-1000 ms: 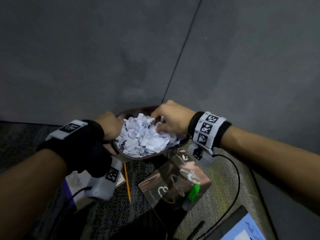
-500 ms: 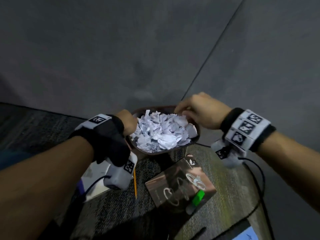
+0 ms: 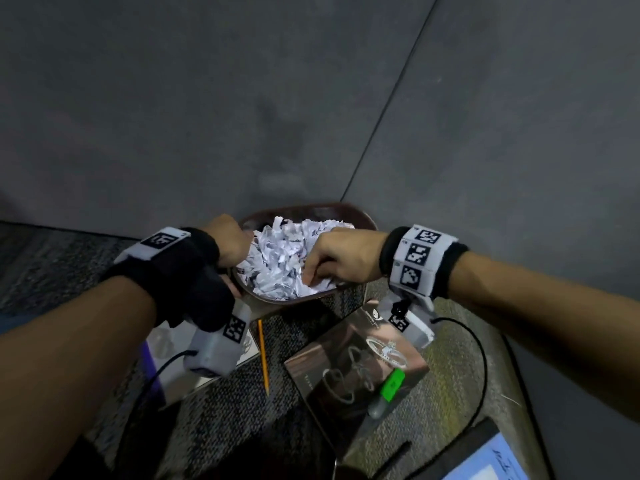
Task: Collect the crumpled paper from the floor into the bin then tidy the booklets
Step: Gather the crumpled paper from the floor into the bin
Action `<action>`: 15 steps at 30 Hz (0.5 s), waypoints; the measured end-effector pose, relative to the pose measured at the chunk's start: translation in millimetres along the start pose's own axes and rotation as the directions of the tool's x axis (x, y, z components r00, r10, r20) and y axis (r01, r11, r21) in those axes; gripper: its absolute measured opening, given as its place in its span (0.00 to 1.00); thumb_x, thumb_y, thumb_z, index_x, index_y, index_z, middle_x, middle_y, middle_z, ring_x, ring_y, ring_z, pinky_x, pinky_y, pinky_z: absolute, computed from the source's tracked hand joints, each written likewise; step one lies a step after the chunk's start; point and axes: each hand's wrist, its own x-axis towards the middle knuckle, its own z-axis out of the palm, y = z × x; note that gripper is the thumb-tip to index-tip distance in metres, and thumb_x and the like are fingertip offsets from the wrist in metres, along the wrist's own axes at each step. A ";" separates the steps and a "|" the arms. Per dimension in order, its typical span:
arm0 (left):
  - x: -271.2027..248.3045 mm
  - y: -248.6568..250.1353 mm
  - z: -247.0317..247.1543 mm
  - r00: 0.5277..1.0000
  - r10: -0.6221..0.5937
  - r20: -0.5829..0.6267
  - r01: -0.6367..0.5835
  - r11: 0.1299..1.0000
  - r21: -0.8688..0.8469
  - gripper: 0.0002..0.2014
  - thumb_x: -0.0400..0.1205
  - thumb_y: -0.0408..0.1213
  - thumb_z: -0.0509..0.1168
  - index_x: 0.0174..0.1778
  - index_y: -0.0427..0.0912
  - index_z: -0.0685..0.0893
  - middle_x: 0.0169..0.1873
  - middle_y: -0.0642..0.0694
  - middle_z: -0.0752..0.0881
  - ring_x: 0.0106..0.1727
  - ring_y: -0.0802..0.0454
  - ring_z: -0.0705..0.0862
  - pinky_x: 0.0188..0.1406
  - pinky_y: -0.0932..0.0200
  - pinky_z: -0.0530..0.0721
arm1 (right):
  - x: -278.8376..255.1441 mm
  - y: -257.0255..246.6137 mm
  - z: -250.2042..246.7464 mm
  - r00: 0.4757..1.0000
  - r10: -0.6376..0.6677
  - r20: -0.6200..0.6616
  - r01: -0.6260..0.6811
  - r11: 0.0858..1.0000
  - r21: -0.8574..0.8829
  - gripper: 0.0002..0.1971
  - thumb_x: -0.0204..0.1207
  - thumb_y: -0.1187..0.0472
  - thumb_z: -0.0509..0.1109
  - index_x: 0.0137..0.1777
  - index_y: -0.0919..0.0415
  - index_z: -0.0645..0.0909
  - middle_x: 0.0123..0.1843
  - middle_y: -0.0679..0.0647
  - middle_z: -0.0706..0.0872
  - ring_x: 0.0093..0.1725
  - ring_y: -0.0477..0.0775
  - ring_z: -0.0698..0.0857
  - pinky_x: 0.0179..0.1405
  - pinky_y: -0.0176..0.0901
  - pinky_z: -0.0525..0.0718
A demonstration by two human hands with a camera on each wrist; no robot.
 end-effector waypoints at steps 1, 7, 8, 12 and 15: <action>-0.3 1.0 -0.3 1.000 0.002 -0.001 -0.002 1.000 0.008 0.21 0.87 0.42 0.55 0.56 0.24 0.80 0.57 0.30 0.83 0.51 0.37 0.80 0.44 0.55 0.71 | -7.2 -0.6 -6.0 1.000 0.011 -0.015 -0.011 1.000 0.017 0.12 0.78 0.66 0.66 0.53 0.53 0.90 0.49 0.45 0.92 0.47 0.39 0.86 0.53 0.28 0.79; 0.4 4.4 -2.2 1.000 0.007 -0.019 -0.006 0.999 0.054 0.22 0.86 0.43 0.54 0.59 0.26 0.80 0.59 0.30 0.82 0.57 0.36 0.81 0.45 0.55 0.70 | -29.9 -11.3 -44.2 0.912 -0.017 -0.410 0.030 0.999 0.025 0.09 0.78 0.62 0.66 0.50 0.52 0.87 0.43 0.43 0.89 0.42 0.40 0.86 0.45 0.28 0.78; 0.0 6.0 -1.9 1.000 0.009 -0.018 -0.008 0.998 0.060 0.22 0.86 0.44 0.55 0.59 0.26 0.80 0.60 0.29 0.82 0.57 0.36 0.81 0.46 0.55 0.71 | -22.4 -14.1 -42.8 0.910 -0.037 -0.414 0.034 0.999 -0.016 0.08 0.78 0.59 0.67 0.52 0.52 0.87 0.45 0.44 0.89 0.44 0.42 0.85 0.47 0.31 0.78; -2.5 10.4 -1.0 0.999 0.032 -0.011 -0.031 0.994 0.109 0.21 0.86 0.43 0.56 0.61 0.26 0.79 0.62 0.29 0.81 0.57 0.36 0.80 0.46 0.56 0.69 | 17.3 -10.7 -14.1 0.966 0.017 -0.257 -0.045 0.994 -0.104 0.10 0.79 0.53 0.67 0.51 0.55 0.88 0.47 0.50 0.90 0.49 0.50 0.85 0.49 0.32 0.73; -2.0 7.2 -1.8 1.000 0.025 -0.002 -0.024 0.993 0.119 0.22 0.86 0.44 0.56 0.61 0.26 0.79 0.61 0.30 0.81 0.50 0.40 0.77 0.46 0.56 0.68 | 21.0 -7.8 -8.6 0.977 0.053 -0.208 -0.069 0.995 -0.071 0.10 0.80 0.55 0.66 0.53 0.57 0.88 0.49 0.51 0.91 0.50 0.50 0.85 0.50 0.33 0.74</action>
